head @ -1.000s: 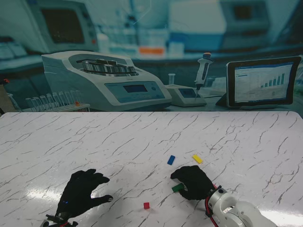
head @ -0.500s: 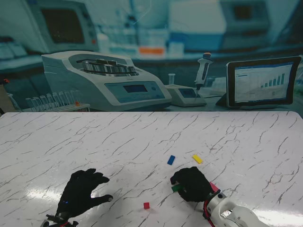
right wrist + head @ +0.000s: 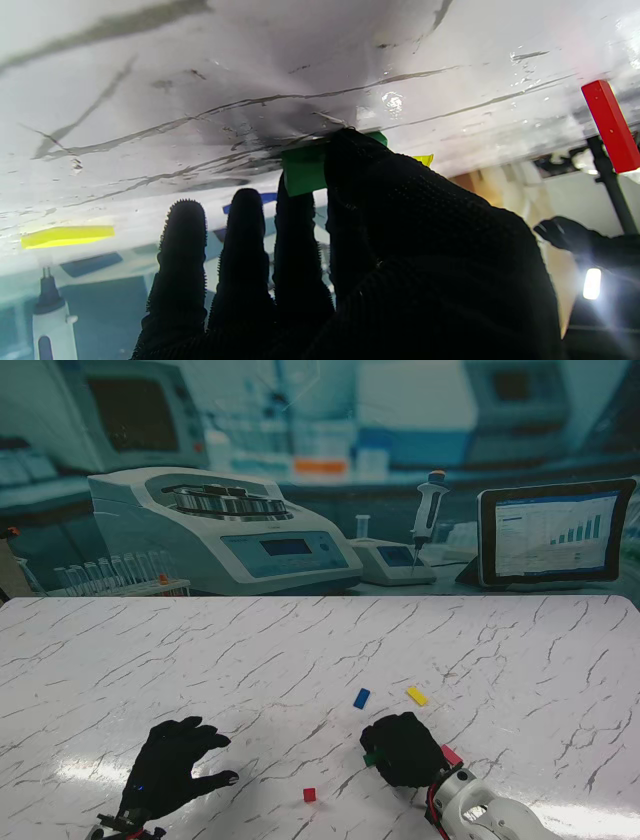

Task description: Arrange dominoes in a row

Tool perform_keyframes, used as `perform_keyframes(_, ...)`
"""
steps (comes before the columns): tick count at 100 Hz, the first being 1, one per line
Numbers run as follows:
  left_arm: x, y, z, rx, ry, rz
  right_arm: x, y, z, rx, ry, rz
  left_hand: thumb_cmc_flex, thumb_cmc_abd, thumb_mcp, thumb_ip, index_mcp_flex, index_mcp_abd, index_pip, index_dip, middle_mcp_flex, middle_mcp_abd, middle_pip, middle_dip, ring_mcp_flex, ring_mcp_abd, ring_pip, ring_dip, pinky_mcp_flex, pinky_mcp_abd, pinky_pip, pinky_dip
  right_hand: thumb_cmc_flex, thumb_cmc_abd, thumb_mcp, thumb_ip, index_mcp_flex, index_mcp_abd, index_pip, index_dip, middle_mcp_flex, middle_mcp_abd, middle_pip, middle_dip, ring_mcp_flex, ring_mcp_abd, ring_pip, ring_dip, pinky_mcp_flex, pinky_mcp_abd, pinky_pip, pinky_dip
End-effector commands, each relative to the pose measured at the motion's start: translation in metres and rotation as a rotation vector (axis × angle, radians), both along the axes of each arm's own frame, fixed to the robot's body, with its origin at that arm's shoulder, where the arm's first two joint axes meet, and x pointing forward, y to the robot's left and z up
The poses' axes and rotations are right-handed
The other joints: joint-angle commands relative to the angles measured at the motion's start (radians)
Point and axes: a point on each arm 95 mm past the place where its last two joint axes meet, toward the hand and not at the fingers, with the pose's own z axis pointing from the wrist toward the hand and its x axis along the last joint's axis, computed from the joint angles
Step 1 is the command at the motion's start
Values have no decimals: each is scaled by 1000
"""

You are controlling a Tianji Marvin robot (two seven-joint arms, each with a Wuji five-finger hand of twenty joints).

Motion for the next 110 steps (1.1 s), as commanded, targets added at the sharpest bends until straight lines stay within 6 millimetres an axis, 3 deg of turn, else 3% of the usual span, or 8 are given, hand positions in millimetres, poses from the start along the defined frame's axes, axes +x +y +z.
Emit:
perform_keyframes(1,-3,-3,-3,-18,15,-19,-10,0,-14,-11,39,-3,-8,41,-6,-2,5,-12,6,14,20,-20,11,14,18,-22,7,8,0,-3,22,16,92,-29,21,-17,30,-42,139,53,19,15,40,25,-1,17,23,17,-4,28,29,-7)
perform_keyframes(41,-3,-3,-3,-15,19,-17,-11,0,-12,11,14,-23,2,45,-7,-2,5,-14,15,13,23,-21,14,15,23,-23,9,9,2,0,27,18,83,-31,26,-17,38,-54,187,71,50,23,98,88,31,34,88,51,-21,69,53,-13)
perform_keyframes(110,-3,-2,-3,-4,19,-13,-10,-1,-6,45,-1,-9,6,36,-7,-1,2,-15,18,10,21,-20,14,15,21,-21,7,10,-1,2,29,19,35,-11,-26,3,-14,-26,109,19,-7,54,36,51,-21,53,69,52,-58,80,43,-29)
